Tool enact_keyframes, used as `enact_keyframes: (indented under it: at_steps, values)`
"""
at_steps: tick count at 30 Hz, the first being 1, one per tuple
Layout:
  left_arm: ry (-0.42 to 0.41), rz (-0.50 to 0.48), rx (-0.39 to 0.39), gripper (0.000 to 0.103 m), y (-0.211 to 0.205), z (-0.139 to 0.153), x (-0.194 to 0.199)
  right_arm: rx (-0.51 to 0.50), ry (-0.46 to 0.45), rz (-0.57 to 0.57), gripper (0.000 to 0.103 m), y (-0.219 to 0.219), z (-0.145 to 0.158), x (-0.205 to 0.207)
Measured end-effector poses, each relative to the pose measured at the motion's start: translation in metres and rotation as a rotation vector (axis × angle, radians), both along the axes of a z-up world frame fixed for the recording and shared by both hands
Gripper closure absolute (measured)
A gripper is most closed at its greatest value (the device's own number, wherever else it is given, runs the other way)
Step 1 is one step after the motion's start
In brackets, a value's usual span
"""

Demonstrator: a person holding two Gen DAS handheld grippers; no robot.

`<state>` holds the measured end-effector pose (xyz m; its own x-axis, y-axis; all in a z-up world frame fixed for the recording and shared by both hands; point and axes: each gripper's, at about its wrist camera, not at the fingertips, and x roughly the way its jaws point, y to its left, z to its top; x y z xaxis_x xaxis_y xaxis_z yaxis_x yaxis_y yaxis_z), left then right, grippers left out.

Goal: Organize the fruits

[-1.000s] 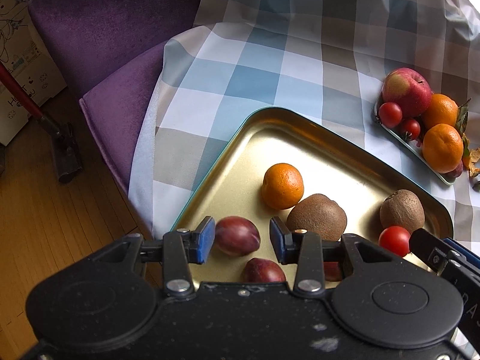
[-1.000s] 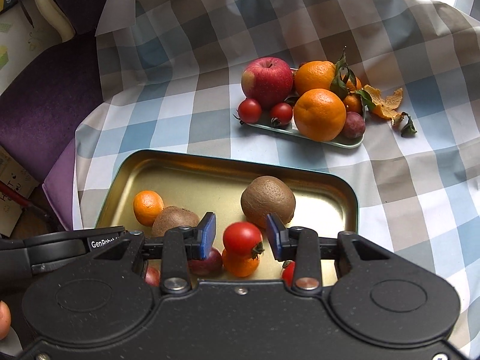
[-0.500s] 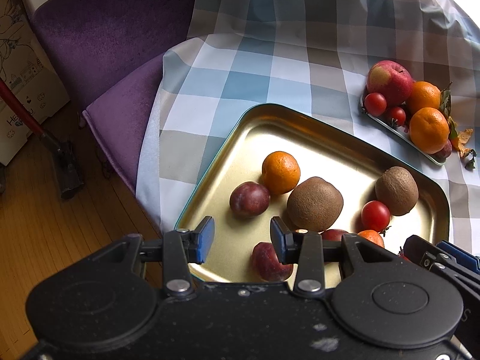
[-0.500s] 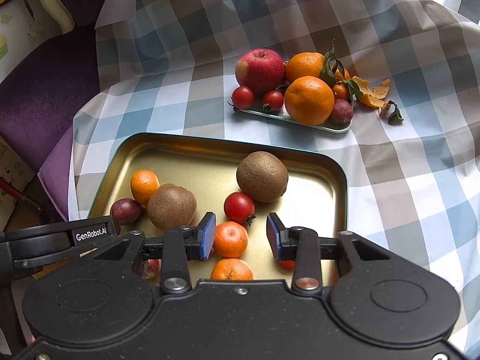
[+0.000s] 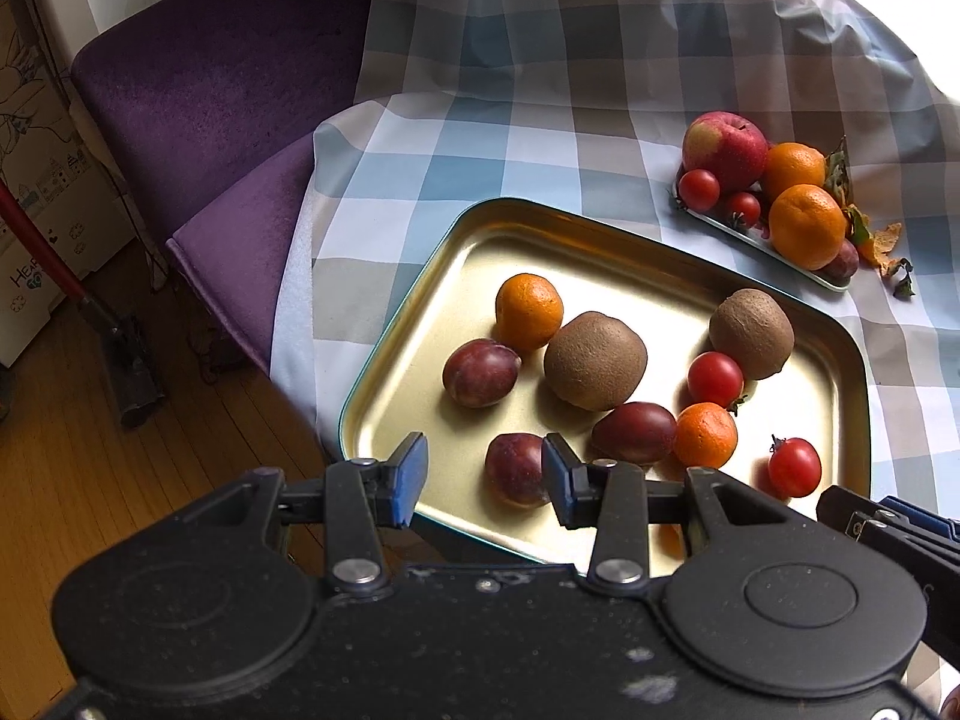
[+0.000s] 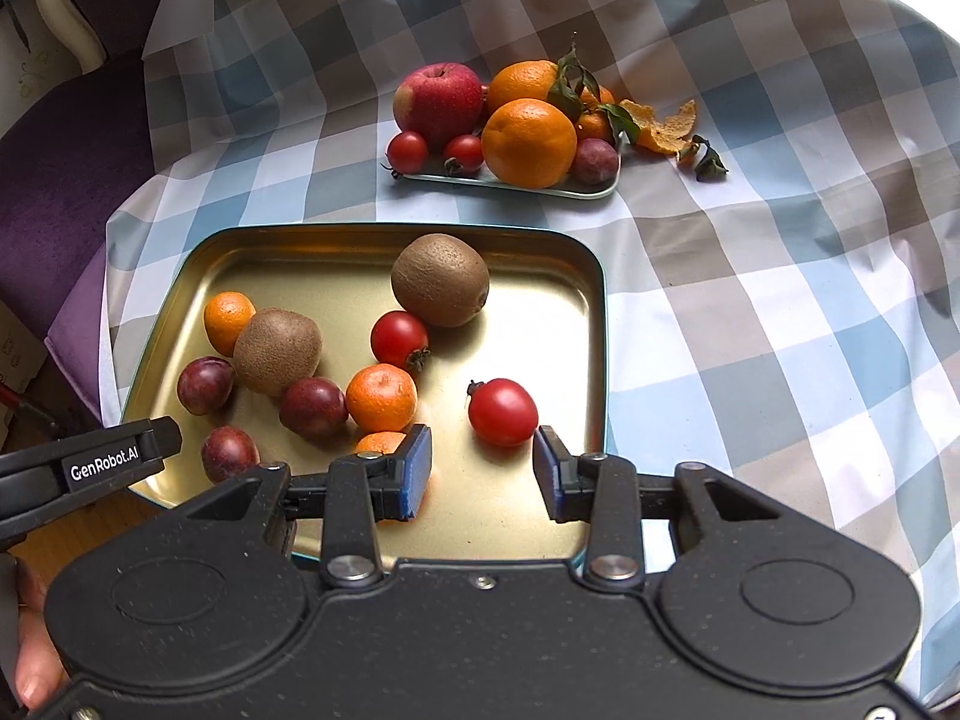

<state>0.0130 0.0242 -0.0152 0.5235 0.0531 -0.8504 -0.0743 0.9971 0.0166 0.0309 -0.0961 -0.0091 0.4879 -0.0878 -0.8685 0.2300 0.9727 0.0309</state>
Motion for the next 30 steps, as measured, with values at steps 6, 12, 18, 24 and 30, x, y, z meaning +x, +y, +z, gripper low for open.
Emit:
enact_keyframes:
  at_steps: [6, 12, 18, 24, 30]
  values:
    - [-0.048, -0.035, -0.002, 0.06, -0.007, 0.005, -0.017, -0.021, -0.021, 0.005, 0.057, 0.001, 0.003, -0.015]
    - [-0.07, -0.054, -0.008, 0.059, -0.012, 0.008, -0.027, -0.038, -0.046, 0.024, 0.057, 0.004, 0.007, -0.025]
    - [-0.096, -0.074, 0.005, 0.059, -0.016, 0.01, -0.033, -0.065, -0.089, 0.021, 0.057, 0.006, 0.015, -0.03]
    - [-0.108, -0.085, 0.01, 0.058, -0.017, 0.01, -0.037, -0.029, -0.094, -0.013, 0.057, 0.0, 0.014, -0.032]
    - [-0.115, -0.098, 0.028, 0.058, -0.021, 0.01, -0.038, 0.0, -0.082, -0.032, 0.057, -0.003, 0.007, -0.032]
